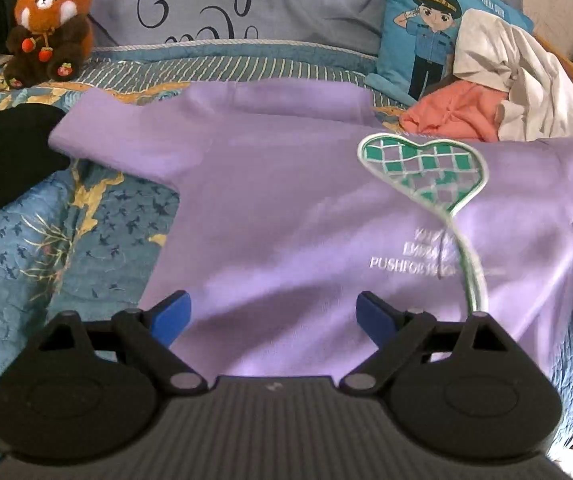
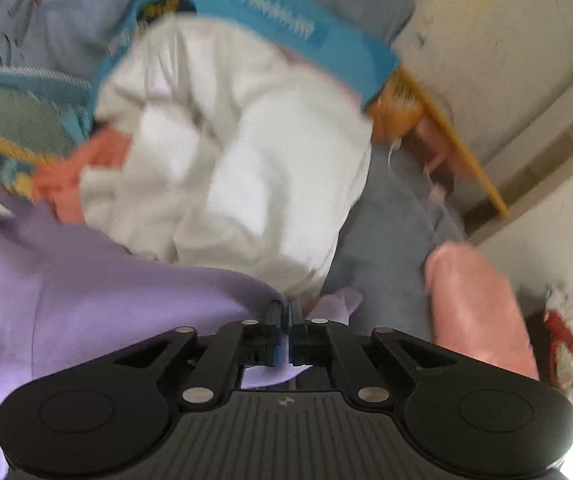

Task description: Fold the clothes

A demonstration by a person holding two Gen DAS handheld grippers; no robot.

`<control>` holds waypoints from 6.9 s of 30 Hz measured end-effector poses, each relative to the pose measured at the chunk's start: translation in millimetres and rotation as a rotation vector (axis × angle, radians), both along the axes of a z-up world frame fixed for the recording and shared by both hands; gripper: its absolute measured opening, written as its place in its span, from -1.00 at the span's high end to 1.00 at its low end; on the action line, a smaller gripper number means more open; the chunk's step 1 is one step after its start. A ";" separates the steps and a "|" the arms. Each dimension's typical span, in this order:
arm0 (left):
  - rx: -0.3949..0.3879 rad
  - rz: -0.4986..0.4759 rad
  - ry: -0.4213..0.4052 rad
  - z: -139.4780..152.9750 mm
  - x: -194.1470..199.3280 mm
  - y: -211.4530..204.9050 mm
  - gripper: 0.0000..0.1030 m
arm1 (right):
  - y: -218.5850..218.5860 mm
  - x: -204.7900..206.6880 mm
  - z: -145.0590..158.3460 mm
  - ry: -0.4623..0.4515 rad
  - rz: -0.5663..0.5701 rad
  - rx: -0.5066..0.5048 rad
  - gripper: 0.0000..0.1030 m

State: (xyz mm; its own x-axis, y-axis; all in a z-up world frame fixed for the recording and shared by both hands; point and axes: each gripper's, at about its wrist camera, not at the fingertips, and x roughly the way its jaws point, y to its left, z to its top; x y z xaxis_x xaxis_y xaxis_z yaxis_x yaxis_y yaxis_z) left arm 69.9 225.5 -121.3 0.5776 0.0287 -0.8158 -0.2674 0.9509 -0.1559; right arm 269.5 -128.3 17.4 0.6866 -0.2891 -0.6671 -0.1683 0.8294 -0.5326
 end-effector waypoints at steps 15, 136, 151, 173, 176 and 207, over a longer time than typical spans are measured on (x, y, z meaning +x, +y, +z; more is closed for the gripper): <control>-0.018 0.162 -0.012 -13.2 -10.1 65.5 -0.88 | 138.2 -54.6 -14.2 -0.046 0.431 0.137 0.31; -0.857 0.312 -0.151 -74.1 -140.4 220.3 0.76 | 74.8 -264.2 -160.2 0.394 -0.045 1.421 0.82; -0.656 0.277 -0.057 -32.4 -209.2 229.1 0.61 | 37.3 -302.0 -148.3 0.540 -0.095 1.321 0.83; -0.733 0.047 0.055 -100.0 -122.8 215.4 -0.99 | 44.7 -290.7 -170.1 0.543 -0.125 1.321 0.82; -0.716 0.019 0.087 -98.5 -118.1 214.8 -0.99 | 44.1 -289.5 -171.3 0.544 -0.124 1.320 0.82; -0.265 0.226 0.173 -77.1 -96.1 133.1 -0.99 | 46.2 -289.5 -171.2 0.544 -0.111 1.297 0.81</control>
State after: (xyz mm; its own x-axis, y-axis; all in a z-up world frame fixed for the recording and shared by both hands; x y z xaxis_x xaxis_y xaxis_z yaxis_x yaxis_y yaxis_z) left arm -26.2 358.6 -198.4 0.4341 -0.0851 -0.8968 -0.5092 0.7980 -0.3222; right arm -20.1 -82.0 -153.8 0.2754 0.6915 -0.6678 -0.0048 0.6957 0.7184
